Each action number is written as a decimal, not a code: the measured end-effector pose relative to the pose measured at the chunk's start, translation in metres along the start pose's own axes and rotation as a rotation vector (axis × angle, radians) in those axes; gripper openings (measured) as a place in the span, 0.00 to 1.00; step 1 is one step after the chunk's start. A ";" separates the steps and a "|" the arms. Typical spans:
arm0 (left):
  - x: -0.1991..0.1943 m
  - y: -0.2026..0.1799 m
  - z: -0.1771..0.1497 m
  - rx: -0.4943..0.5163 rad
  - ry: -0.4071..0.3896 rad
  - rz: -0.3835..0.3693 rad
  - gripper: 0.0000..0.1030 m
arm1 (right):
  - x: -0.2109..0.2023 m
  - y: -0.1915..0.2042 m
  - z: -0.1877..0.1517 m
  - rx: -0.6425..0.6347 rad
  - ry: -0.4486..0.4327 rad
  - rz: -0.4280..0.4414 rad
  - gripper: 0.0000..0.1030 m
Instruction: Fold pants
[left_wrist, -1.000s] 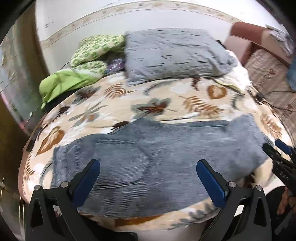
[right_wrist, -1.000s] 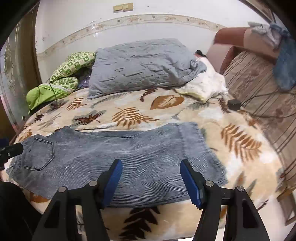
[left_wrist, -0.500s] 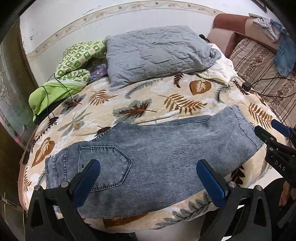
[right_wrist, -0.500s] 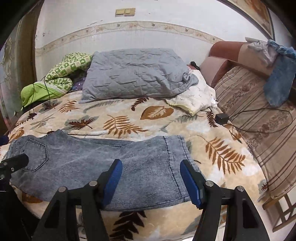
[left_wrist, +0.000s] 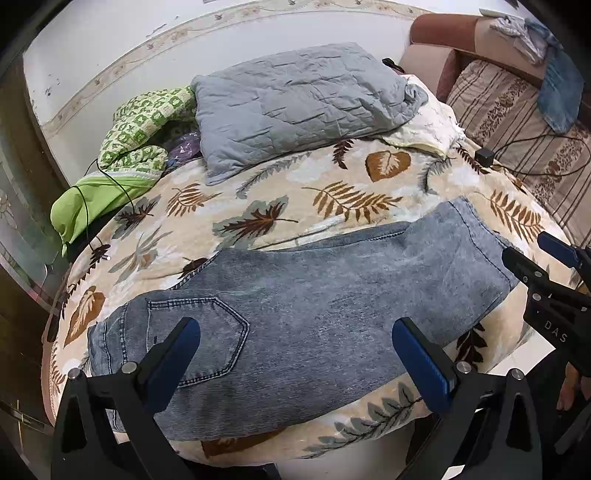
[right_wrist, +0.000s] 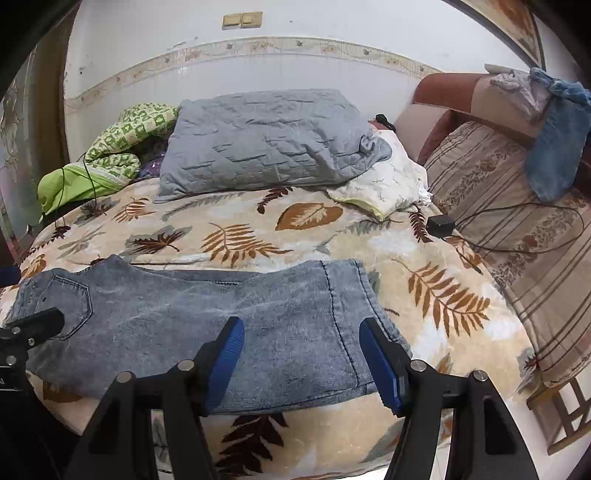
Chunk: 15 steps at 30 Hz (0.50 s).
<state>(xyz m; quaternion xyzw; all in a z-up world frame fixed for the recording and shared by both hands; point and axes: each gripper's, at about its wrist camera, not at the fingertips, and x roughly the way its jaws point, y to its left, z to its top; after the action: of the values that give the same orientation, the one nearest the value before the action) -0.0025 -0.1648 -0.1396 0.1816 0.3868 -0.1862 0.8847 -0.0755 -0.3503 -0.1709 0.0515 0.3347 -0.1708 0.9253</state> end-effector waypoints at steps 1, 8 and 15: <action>0.000 0.000 -0.001 0.001 0.001 0.000 1.00 | 0.000 -0.001 0.000 0.000 0.001 0.001 0.66; 0.012 0.026 -0.016 -0.062 0.054 0.046 1.00 | 0.006 -0.021 0.000 0.033 0.021 -0.013 0.66; 0.030 0.042 -0.031 -0.102 0.117 0.066 1.00 | 0.052 -0.103 -0.031 0.530 0.204 0.220 0.66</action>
<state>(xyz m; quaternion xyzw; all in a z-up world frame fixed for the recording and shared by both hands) 0.0171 -0.1194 -0.1746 0.1597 0.4406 -0.1260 0.8743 -0.0934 -0.4548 -0.2258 0.3439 0.3622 -0.1449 0.8541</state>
